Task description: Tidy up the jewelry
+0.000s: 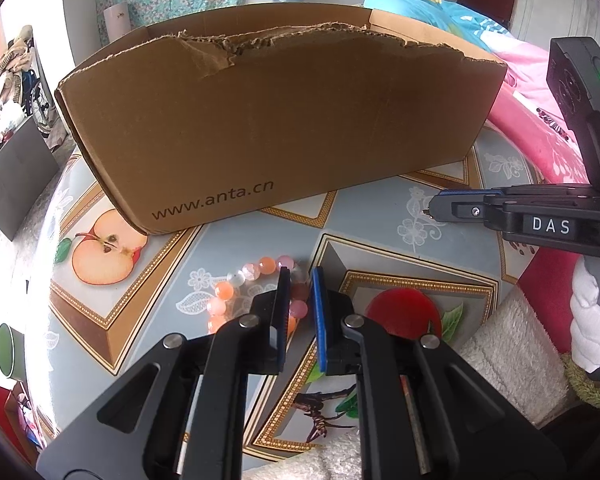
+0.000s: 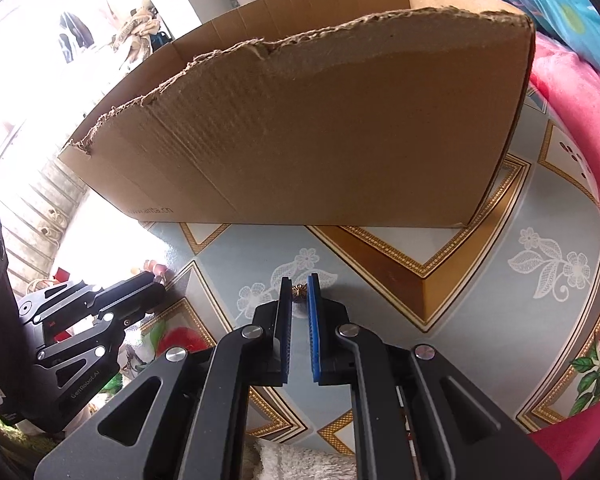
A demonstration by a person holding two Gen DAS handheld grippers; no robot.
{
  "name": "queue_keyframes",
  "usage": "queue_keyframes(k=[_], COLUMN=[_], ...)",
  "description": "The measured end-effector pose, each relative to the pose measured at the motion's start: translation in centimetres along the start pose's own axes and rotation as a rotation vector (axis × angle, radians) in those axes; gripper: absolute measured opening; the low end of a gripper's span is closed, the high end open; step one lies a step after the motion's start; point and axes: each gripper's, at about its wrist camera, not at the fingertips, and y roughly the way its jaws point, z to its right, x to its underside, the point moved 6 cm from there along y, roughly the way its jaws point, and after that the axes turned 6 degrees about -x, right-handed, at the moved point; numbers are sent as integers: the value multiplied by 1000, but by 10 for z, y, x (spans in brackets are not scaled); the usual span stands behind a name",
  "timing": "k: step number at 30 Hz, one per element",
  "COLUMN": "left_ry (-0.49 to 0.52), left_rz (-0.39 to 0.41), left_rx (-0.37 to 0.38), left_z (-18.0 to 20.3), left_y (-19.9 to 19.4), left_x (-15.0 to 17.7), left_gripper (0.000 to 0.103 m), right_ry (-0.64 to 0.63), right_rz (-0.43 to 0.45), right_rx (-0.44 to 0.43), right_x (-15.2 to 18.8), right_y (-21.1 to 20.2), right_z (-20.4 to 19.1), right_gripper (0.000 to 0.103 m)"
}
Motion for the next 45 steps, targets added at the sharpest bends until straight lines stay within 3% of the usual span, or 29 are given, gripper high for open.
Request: queue_keyframes(k=[10,14,19,28,37,45], left_ry=[-3,-4,-6,-7,-8,-9], left_rz=[3,4,4,4,5,5], left_rx=[4,7,7,8,11,12], left_z=[-1,-4,-3,-4,-5,-5], left_y=[-1,-2,-2,-3,-4,-4], left_x=[1,1,1,1,1,0], left_gripper=[10,10,10,10,10,10], right_ry=[-30,-37,-51,-133,-188,-211], right_rz=[-19,-22,-8,20,22,5], right_rx=[-20,18,34,107,167,162], right_x=[2,1,0,1,1,0], right_y=[0,-1,2,10,12,17], right_z=[-14,-12,-19,-44,-50,-54], right_gripper=[9,10,23,24,23,8])
